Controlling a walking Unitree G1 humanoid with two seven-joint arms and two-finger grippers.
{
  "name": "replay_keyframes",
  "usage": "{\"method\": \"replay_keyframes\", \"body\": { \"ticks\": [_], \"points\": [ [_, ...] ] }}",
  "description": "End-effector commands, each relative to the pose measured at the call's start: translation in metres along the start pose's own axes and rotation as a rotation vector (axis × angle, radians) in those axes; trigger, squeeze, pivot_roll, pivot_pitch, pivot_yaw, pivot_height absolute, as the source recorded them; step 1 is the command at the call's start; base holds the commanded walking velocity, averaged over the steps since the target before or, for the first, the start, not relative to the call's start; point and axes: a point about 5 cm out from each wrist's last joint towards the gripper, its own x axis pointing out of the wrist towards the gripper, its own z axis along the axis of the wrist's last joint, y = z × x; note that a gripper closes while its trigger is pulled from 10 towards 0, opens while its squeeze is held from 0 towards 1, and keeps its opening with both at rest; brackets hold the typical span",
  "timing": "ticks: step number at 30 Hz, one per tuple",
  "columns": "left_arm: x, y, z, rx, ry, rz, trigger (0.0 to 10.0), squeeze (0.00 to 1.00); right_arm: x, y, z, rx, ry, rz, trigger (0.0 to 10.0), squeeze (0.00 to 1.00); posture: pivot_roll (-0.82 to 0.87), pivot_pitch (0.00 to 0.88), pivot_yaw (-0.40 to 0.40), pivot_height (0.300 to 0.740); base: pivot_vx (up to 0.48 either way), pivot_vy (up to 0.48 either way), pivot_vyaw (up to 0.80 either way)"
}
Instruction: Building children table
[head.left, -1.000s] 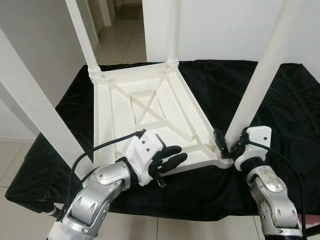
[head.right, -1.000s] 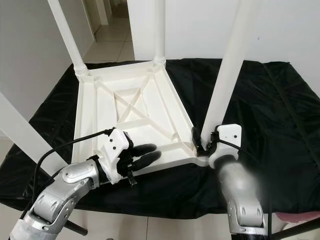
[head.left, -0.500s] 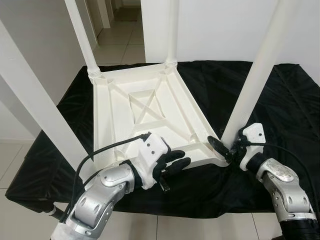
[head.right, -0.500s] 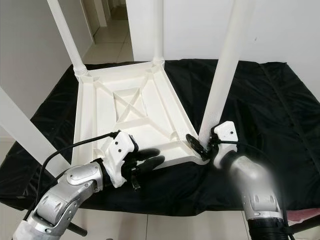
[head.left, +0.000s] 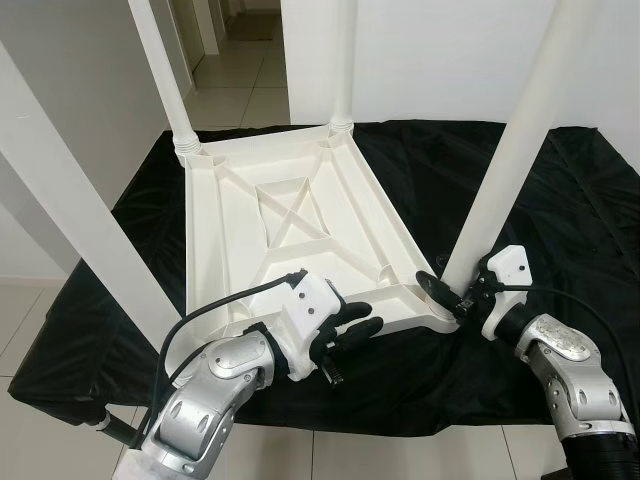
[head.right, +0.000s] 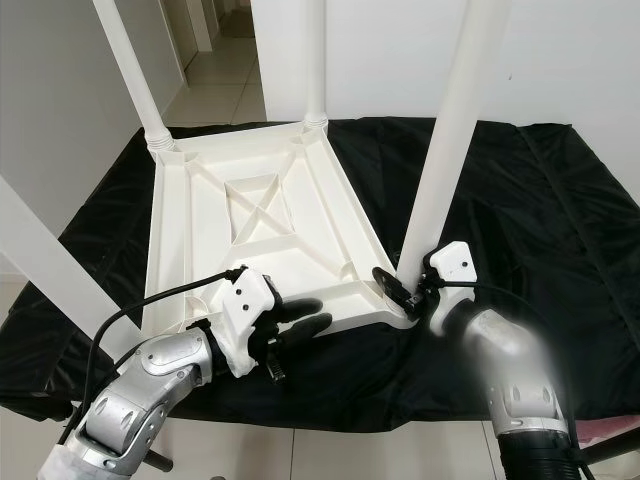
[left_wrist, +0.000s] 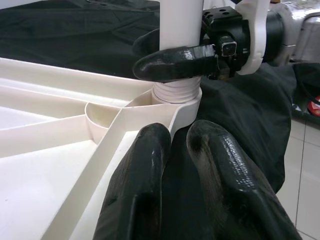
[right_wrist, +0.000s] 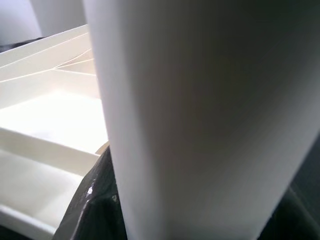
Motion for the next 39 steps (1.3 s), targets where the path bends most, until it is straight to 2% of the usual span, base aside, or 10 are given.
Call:
{"method": "replay_keyframes", "body": {
  "ticks": [1, 24, 25, 26, 27, 32, 33, 35, 36, 39],
  "points": [
    [-0.002, 0.010, -0.002, 0.020, 0.008, 0.114, 10.0, 0.00, 0.002, 0.008, -0.002, -0.003, 0.023, -0.093, 10.0, 0.00, -0.11, 0.069, 0.068, 0.740, 0.000, 0.000, 0.00],
    [-0.004, 0.018, -0.002, 0.032, 0.006, 0.122, 10.0, 0.00, 0.000, 0.066, -0.011, 0.194, 0.042, -0.712, 10.0, 0.00, -0.11, 0.079, 0.077, 0.740, 0.000, 0.000, 0.00],
    [-0.005, 0.018, -0.001, 0.028, 0.004, 0.116, 10.0, 0.00, -0.001, 0.067, -0.010, 0.192, 0.035, -0.708, 10.0, 0.44, -0.12, 0.086, 0.082, 0.740, 0.000, 0.000, 0.00],
    [-0.005, 0.018, -0.001, 0.028, 0.004, 0.116, 10.0, 0.00, -0.001, 0.067, -0.010, 0.192, 0.035, -0.708, 10.0, 0.44, -0.12, 0.086, 0.082, 0.740, 0.000, 0.000, 0.00],
    [-0.006, 0.018, -0.002, 0.034, 0.010, 0.106, 10.0, 0.00, -0.003, 0.067, -0.007, 0.199, 0.014, -0.673, 10.0, 1.00, -0.12, 0.084, 0.088, 0.740, 0.000, 0.000, 0.00],
    [-0.005, 0.022, 0.000, 0.044, 0.012, 0.100, 10.0, 0.00, -0.006, 0.054, 0.001, 0.157, -0.036, -0.624, 10.0, 1.00, -0.12, 0.086, 0.099, 0.740, 0.000, 0.000, 0.00],
    [-0.005, 0.023, 0.001, 0.045, 0.009, 0.101, 10.0, 0.00, -0.006, 0.051, 0.002, 0.146, -0.043, -0.587, 10.0, 0.47, -0.13, 0.080, 0.101, 0.740, 0.000, 0.000, 0.00],
    [-0.005, 0.024, 0.002, 0.046, 0.008, 0.101, 10.0, 0.00, -0.006, 0.048, 0.003, 0.139, -0.047, -0.562, 10.0, 0.47, -0.13, 0.080, 0.101, 0.740, 0.000, 0.000, 0.00],
    [-0.004, 0.024, 0.002, 0.048, 0.007, 0.100, 10.0, 0.00, -0.007, 0.044, 0.004, 0.131, -0.052, -0.523, 10.0, 0.00, -0.12, 0.082, 0.104, 0.740, 0.000, 0.000, 0.00],
    [-0.003, 0.024, 0.004, 0.051, 0.003, 0.093, 10.0, 0.00, -0.009, 0.037, 0.006, 0.113, -0.055, -0.410, 10.0, 0.00, -0.13, 0.085, 0.106, 0.740, 0.000, 0.000, 0.00]
  ]
}}
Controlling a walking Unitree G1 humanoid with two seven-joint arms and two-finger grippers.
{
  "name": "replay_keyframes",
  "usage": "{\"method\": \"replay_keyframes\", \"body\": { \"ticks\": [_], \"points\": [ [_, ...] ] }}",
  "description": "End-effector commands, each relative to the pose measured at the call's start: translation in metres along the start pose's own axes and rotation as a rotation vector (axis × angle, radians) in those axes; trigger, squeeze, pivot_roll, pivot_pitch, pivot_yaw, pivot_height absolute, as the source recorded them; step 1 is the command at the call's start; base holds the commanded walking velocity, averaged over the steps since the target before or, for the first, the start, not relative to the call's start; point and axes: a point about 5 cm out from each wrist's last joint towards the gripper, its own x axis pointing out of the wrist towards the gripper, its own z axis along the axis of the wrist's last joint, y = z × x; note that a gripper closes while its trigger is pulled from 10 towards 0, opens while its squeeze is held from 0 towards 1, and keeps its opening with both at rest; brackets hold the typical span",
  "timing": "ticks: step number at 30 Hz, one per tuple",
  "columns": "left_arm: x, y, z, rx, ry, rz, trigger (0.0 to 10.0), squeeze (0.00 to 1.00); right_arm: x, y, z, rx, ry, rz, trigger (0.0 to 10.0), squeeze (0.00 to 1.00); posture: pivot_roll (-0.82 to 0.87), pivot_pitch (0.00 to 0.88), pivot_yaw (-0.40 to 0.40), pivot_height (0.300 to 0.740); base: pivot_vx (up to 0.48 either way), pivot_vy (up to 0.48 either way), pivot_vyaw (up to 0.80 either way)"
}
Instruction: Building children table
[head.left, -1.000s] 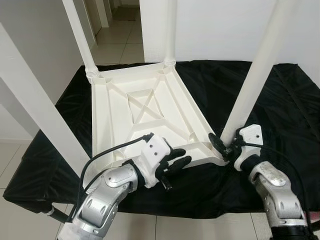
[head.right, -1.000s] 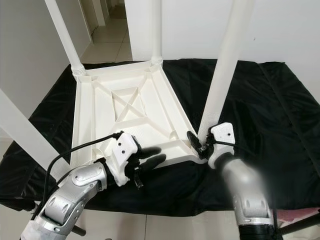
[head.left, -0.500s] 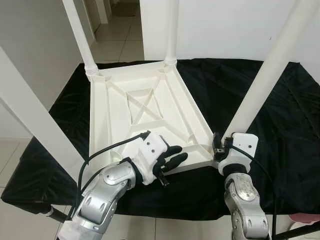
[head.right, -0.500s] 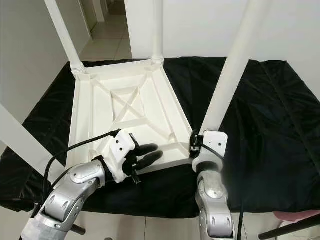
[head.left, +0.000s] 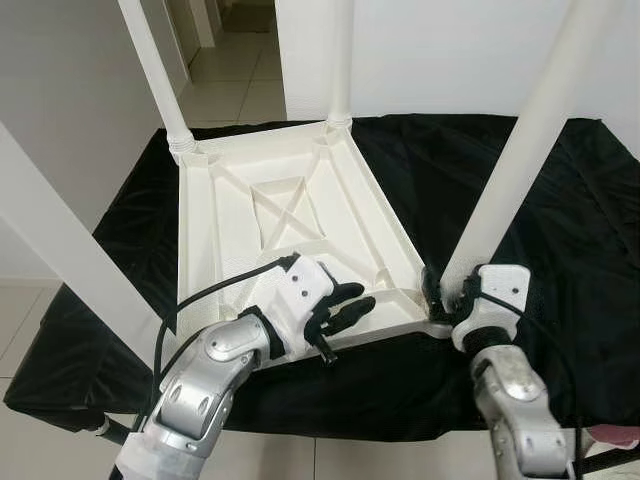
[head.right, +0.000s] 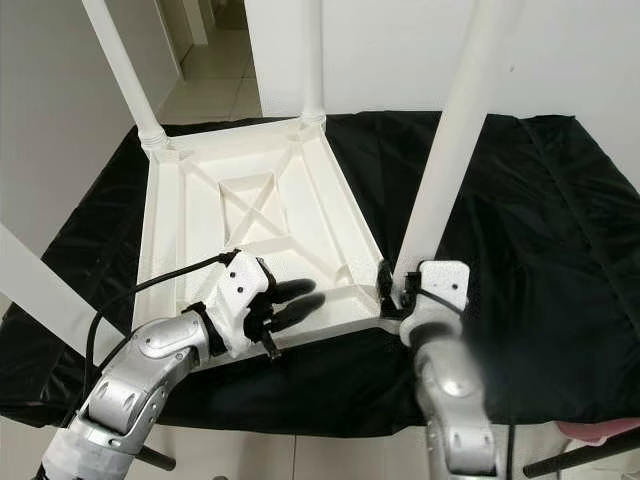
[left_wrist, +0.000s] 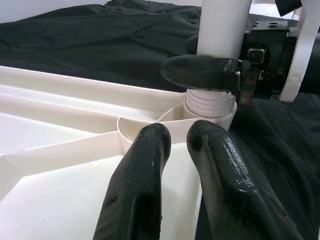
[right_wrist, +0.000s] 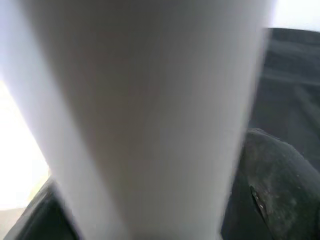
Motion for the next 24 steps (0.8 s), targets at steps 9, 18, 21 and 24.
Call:
{"method": "replay_keyframes", "body": {
  "ticks": [9, 18, 21, 24],
  "points": [
    [-0.005, 0.001, -0.005, -0.009, 0.031, 0.011, 10.0, 0.00, 0.013, -0.014, -0.002, -0.043, 0.012, 0.356, 10.0, 0.00, -0.11, 0.085, 0.115, 0.740, 0.000, 0.000, 0.00],
    [-0.002, 0.001, -0.004, 0.001, 0.026, 0.021, 10.0, 0.00, 0.037, -0.019, 0.003, -0.110, 0.035, 0.583, 5.1, 0.00, -0.09, 0.074, 0.101, 0.740, 0.000, 0.000, 0.00],
    [-0.003, 0.001, -0.004, 0.000, 0.028, 0.023, 10.0, 0.00, 0.039, -0.020, 0.002, -0.116, 0.040, 0.593, 3.6, 0.00, -0.09, 0.074, 0.101, 0.740, 0.000, 0.000, 0.00],
    [-0.004, 0.000, -0.002, -0.006, 0.021, 0.032, 10.0, 0.00, 0.037, -0.023, -0.001, -0.133, 0.060, 0.639, 0.0, 0.00, -0.08, 0.072, 0.094, 0.740, 0.000, 0.000, 0.00]
  ]
}}
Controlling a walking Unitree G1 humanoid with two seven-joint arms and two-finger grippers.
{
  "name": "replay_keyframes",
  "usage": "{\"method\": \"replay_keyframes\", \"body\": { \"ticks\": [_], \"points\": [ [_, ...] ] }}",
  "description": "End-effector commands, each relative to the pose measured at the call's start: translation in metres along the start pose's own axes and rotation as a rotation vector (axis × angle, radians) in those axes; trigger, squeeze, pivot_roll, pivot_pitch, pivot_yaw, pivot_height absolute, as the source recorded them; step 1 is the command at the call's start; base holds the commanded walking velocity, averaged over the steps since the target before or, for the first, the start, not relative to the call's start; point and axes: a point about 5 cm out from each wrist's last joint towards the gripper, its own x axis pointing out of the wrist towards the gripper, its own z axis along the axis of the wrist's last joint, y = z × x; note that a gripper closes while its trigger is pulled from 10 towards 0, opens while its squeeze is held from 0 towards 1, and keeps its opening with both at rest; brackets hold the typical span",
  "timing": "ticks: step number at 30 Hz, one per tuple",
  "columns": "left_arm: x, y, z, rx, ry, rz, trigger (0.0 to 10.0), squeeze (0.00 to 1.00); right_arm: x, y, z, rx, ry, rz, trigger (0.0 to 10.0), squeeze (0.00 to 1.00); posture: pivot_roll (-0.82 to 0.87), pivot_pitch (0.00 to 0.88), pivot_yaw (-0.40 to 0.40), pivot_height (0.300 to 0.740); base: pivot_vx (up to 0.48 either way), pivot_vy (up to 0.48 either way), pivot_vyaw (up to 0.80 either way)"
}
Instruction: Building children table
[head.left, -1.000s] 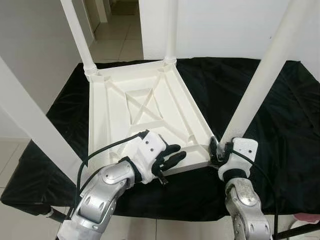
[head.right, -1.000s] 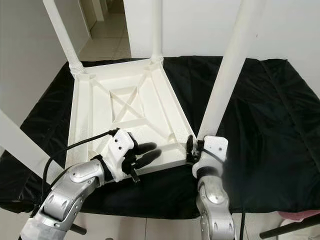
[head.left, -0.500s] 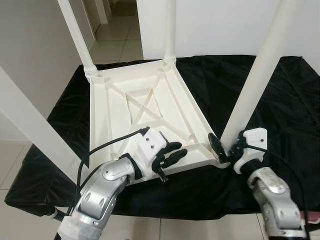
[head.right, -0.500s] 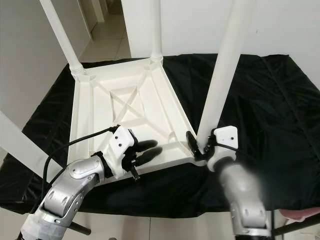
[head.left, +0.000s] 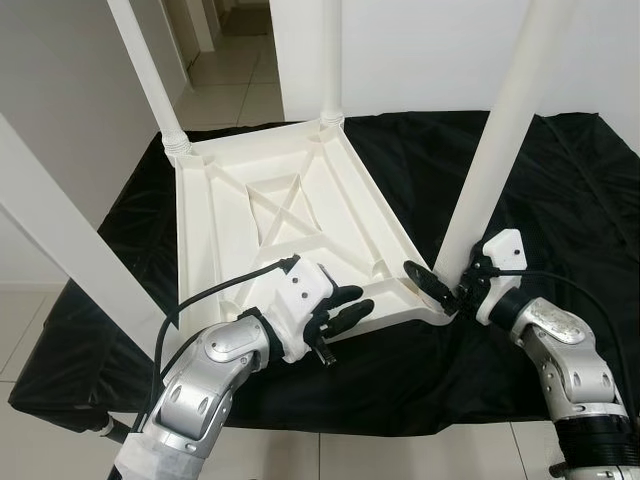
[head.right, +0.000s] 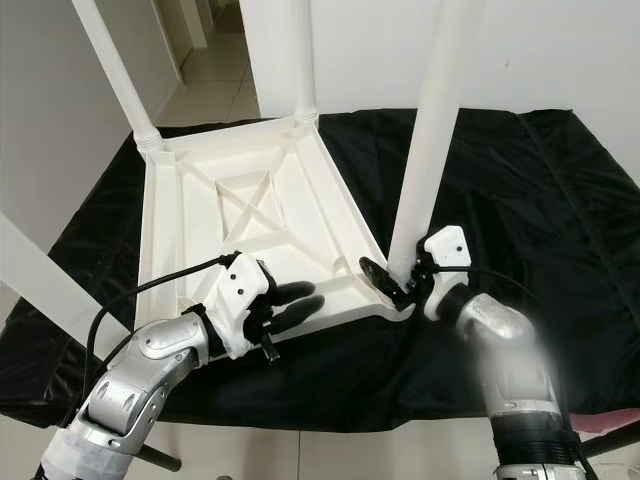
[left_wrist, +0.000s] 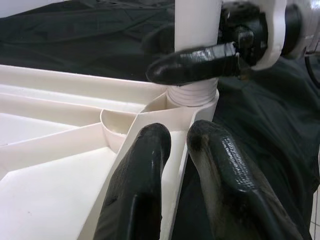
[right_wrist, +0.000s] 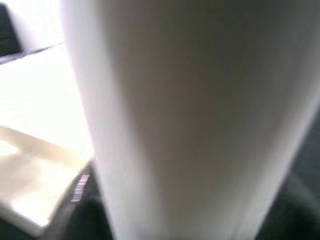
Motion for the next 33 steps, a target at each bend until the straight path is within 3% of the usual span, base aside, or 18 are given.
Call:
{"method": "replay_keyframes", "body": {
  "ticks": [1, 6, 7, 8, 9, 12, 13, 17, 19, 27, 30, 33],
  "points": [
    [-0.003, 0.001, -0.002, -0.010, 0.013, 0.036, 10.0, 0.00, 0.002, 0.004, -0.003, -0.003, 0.014, 0.045, 0.0, 0.00, -0.08, 0.072, 0.094, 0.740, 0.000, 0.000, 0.00],
    [-0.002, -0.001, -0.003, -0.013, 0.015, 0.038, 10.0, 0.00, -0.002, 0.004, -0.006, 0.024, 0.010, 0.041, 0.0, 0.00, -0.08, 0.080, 0.089, 0.740, 0.000, 0.000, 0.00],
    [-0.002, -0.002, -0.003, -0.014, 0.015, 0.038, 10.0, 0.00, -0.003, 0.004, -0.006, 0.030, 0.008, 0.041, 0.9, 0.00, -0.08, 0.082, 0.088, 0.740, 0.000, 0.000, 0.00],
    [-0.002, -0.002, -0.003, -0.014, 0.014, 0.037, 10.0, 0.00, -0.004, 0.004, -0.007, 0.033, 0.007, 0.042, 0.9, 0.00, -0.08, 0.082, 0.088, 0.740, 0.000, 0.000, 0.00],
    [-0.002, -0.002, -0.003, -0.014, 0.015, 0.036, 10.0, 0.00, -0.006, 0.005, -0.007, 0.043, 0.005, 0.008, 10.0, 0.00, -0.08, 0.084, 0.087, 0.740, 0.000, 0.000, 0.00],
    [-0.003, -0.002, -0.004, -0.015, 0.016, 0.035, 10.0, 0.00, -0.009, 0.006, -0.008, 0.068, 0.003, -0.059, 10.0, 0.00, -0.08, 0.082, 0.081, 0.740, 0.000, 0.000, 0.00],
    [-0.004, -0.003, -0.005, -0.019, 0.018, 0.034, 10.0, 0.00, -0.009, 0.011, -0.011, 0.075, 0.014, -0.144, 10.0, 0.00, -0.08, 0.079, 0.082, 0.740, 0.000, 0.000, 0.00],
    [-0.005, -0.004, -0.006, -0.020, 0.021, 0.032, 10.0, 0.00, -0.009, 0.014, -0.013, 0.076, 0.030, -0.209, 10.0, 0.00, -0.09, 0.076, 0.076, 0.740, 0.000, 0.000, 0.00],
    [-0.004, -0.006, -0.007, -0.024, 0.023, 0.028, 10.0, 0.00, -0.009, 0.025, -0.017, 0.115, 0.036, -0.361, 10.0, 0.00, -0.09, 0.070, 0.075, 0.740, 0.000, 0.000, 0.00],
    [-0.004, -0.007, -0.008, -0.027, 0.025, 0.021, 10.0, 0.00, -0.006, 0.045, -0.020, 0.165, 0.064, -0.527, 10.0, 0.00, -0.09, 0.061, 0.071, 0.740, 0.000, 0.000, 0.00],
    [-0.004, -0.005, -0.008, -0.015, 0.029, 0.021, 10.0, 0.00, 0.001, 0.069, -0.025, 0.235, 0.099, -0.729, 10.0, 0.00, -0.09, 0.051, 0.074, 0.740, 0.000, 0.000, 0.00],
    [-0.004, -0.003, -0.007, -0.011, 0.026, 0.025, 10.0, 0.00, 0.004, 0.074, -0.028, 0.298, 0.111, -0.834, 10.0, 0.00, -0.08, 0.050, 0.075, 0.740, 0.000, 0.000, 0.00]
  ]
}}
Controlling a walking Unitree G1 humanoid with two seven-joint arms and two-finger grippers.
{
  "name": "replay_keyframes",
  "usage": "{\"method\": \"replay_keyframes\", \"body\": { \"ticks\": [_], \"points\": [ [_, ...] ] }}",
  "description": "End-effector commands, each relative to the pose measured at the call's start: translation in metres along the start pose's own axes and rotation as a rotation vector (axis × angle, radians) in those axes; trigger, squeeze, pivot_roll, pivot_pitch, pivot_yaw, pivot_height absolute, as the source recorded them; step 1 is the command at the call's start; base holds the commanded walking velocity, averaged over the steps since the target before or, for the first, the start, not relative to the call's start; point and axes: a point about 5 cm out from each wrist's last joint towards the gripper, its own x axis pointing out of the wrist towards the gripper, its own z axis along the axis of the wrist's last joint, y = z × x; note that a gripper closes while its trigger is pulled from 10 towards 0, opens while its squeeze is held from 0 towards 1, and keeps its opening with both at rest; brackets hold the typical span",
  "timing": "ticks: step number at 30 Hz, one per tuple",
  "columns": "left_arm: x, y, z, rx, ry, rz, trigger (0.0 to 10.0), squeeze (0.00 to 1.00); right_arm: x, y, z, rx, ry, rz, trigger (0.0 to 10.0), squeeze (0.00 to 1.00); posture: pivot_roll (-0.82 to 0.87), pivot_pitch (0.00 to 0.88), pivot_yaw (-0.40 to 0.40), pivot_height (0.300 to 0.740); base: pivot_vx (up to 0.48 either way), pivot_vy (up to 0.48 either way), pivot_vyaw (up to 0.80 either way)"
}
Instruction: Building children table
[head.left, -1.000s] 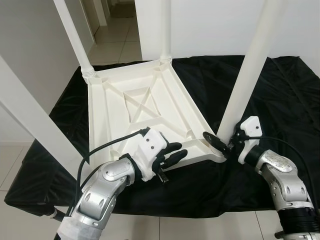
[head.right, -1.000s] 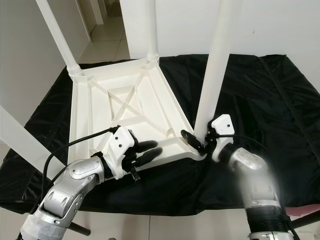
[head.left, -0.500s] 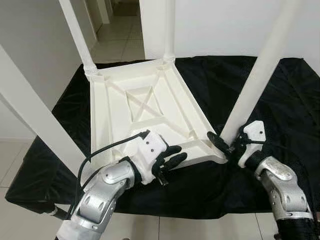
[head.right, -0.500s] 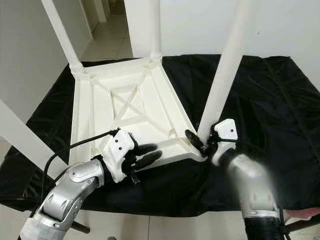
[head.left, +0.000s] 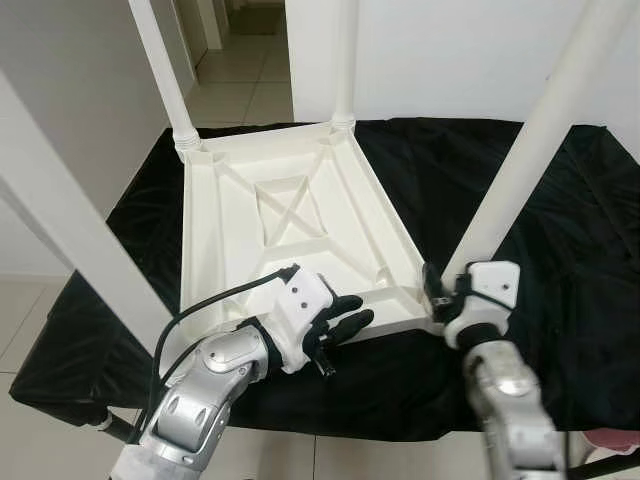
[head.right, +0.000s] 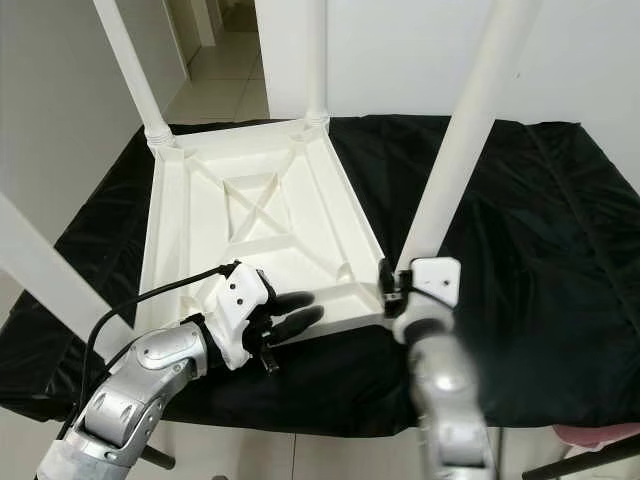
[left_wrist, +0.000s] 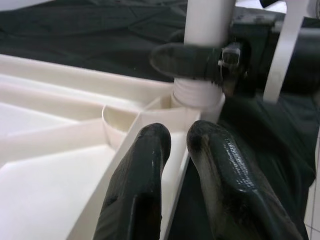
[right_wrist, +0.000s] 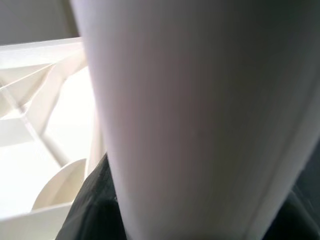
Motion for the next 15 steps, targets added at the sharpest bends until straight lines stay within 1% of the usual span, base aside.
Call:
{"method": "replay_keyframes", "body": {
  "ticks": [1, 2, 3, 7, 8, 10, 12, 15],
  "points": [
    [-0.001, 0.004, 0.000, 0.010, 0.005, 0.036, 10.0, 0.00, -0.006, 0.005, -0.022, 0.036, 0.129, -0.091, 10.0, 0.00, -0.08, 0.051, 0.079, 0.740, 0.000, 0.000, 0.00],
    [-0.001, 0.005, 0.000, 0.009, 0.004, 0.039, 10.0, 0.00, -0.007, 0.007, -0.021, 0.030, 0.123, -0.105, 10.0, 0.00, -0.08, 0.051, 0.079, 0.740, 0.000, 0.000, 0.00],
    [-0.002, 0.005, 0.000, 0.006, 0.005, 0.041, 10.0, 0.00, -0.008, 0.012, -0.019, 0.028, 0.114, -0.098, 10.0, 0.00, -0.09, 0.054, 0.093, 0.740, 0.000, 0.000, 0.00],
    [-0.003, 0.004, -0.001, 0.004, 0.008, 0.037, 10.0, 0.00, -0.009, 0.016, -0.016, 0.032, 0.100, -0.084, 10.0, 0.00, -0.09, 0.059, 0.092, 0.740, 0.000, 0.000, 0.00],
    [-0.003, 0.003, -0.001, 0.003, 0.009, 0.031, 10.0, 0.00, -0.009, 0.015, -0.016, 0.036, 0.092, -0.083, 10.0, 0.00, -0.09, 0.061, 0.092, 0.740, 0.000, 0.000, 0.00],
    [-0.002, 0.002, -0.001, 0.003, 0.009, 0.025, 10.0, 0.00, -0.009, 0.011, -0.014, 0.006, 0.072, -0.093, 10.0, 0.00, -0.09, 0.070, 0.095, 0.740, 0.000, 0.000, 0.00],
    [-0.001, 0.003, 0.000, -0.003, 0.005, 0.029, 10.0, 0.00, -0.010, 0.011, -0.013, -0.006, 0.057, -0.094, 10.0, 0.00, -0.09, 0.070, 0.095, 0.740, 0.000, 0.000, 0.00],
    [-0.002, 0.003, -0.001, -0.001, 0.009, 0.029, 10.0, 0.00, -0.011, 0.010, -0.013, 0.006, 0.053, -0.095, 10.0, 0.00, -0.09, 0.076, 0.096, 0.740, 0.000, 0.000, 0.00]
  ]
}}
